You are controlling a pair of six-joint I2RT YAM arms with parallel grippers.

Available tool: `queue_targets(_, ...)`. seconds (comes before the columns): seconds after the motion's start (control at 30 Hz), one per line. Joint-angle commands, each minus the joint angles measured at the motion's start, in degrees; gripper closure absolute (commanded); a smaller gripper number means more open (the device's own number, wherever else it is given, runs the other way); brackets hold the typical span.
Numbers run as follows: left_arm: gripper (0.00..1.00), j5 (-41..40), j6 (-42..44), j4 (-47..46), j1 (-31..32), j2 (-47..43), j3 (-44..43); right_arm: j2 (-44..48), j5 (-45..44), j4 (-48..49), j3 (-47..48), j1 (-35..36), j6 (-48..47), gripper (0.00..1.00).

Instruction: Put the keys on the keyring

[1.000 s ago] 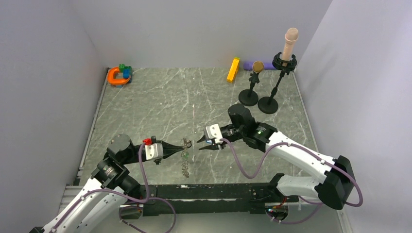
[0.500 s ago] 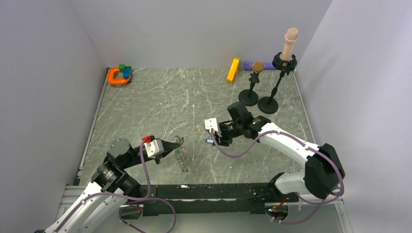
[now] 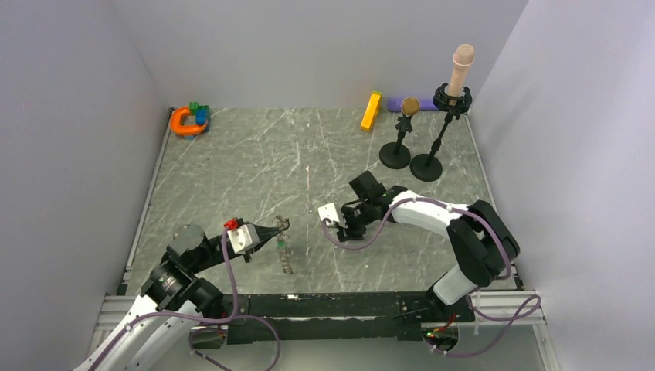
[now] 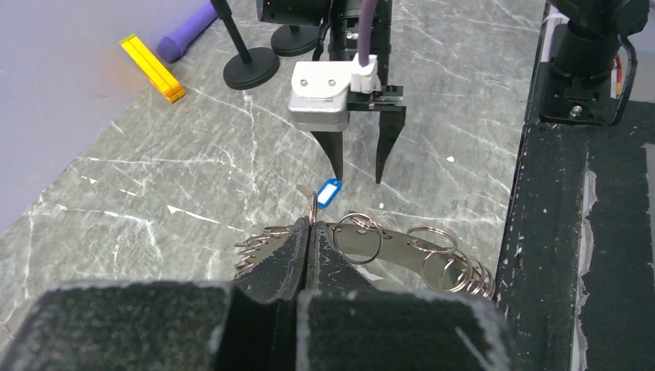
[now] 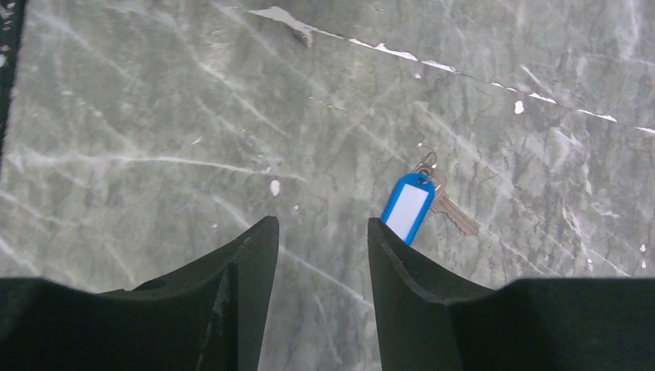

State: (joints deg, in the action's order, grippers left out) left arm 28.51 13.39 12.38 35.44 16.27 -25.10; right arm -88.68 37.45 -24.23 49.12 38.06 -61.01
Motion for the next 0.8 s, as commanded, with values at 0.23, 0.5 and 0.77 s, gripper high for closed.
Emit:
queue_targets(0.23,1.0,-1.33,1.81,-0.67,-0.2,-0.08,-3.03,-6.93,-2.74,16.39,3.64,-0.08,10.29,0.53)
queue_targets(0.5,1.0,-0.92,1.82,-0.87,-0.2,-0.15,-3.04,-8.39,-2.67,17.43,3.28,0.32,11.46,0.57)
queue_targets(0.77,1.0,-0.82,1.91,-0.94,-0.2,0.16,-3.03,-10.02,-2.23,18.65,3.95,0.54,12.85,0.6)
